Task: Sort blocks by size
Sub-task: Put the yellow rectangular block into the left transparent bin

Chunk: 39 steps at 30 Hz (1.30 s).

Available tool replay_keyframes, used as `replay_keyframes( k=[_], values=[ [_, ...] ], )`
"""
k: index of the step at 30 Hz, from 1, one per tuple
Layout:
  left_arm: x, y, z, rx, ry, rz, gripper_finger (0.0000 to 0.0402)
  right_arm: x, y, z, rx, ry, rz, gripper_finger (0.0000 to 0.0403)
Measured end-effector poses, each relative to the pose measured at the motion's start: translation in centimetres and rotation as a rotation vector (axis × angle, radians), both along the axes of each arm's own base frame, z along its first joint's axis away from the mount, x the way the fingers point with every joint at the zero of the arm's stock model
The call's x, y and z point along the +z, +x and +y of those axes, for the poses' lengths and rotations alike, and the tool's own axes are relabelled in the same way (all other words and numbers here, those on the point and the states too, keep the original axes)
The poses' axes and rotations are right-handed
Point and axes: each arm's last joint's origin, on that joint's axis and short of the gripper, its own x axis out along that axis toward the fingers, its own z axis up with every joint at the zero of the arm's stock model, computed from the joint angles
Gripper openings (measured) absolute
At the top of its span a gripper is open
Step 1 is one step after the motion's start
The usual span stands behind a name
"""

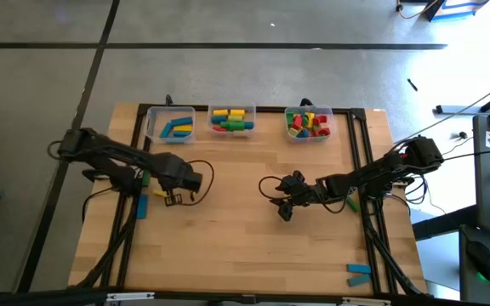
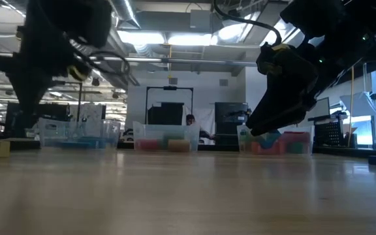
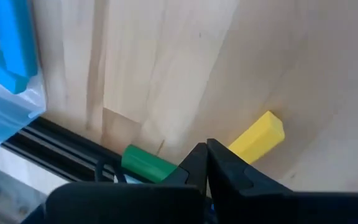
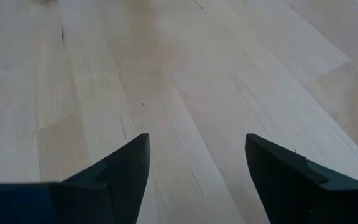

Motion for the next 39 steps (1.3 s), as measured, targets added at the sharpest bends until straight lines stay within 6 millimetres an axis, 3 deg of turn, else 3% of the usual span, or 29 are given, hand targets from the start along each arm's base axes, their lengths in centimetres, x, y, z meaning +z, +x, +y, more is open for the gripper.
replay_keyframes(
  k=[7,17,22,30,39],
  values=[
    [1.8,-1.8,0.1,0.082,0.0,-0.141,0.0019,0.0,0.0,0.0,0.0,0.0,-0.001,0.0257],
    [2.0,-1.7,0.0,0.092,-0.049,-0.2,0.0154,0.0,0.0,0.0,0.0,0.001,-0.001,0.0257],
    [2.0,-1.6,0.0,0.103,-0.054,-0.207,0.0197,0.0,0.0,0.0,0.0,0.001,-0.001,0.0257],
    [1.7,-1.7,0.0,0.11,-0.052,-0.204,0.0208,0.0,0.0,0.0,0.0,0.001,-0.002,0.0257],
    [-2.1,-3.5,-0.4,0.067,-0.151,-0.097,0.0208,0.0,0.0,0.0,0.0,0.002,-0.005,0.0257]
  ],
)
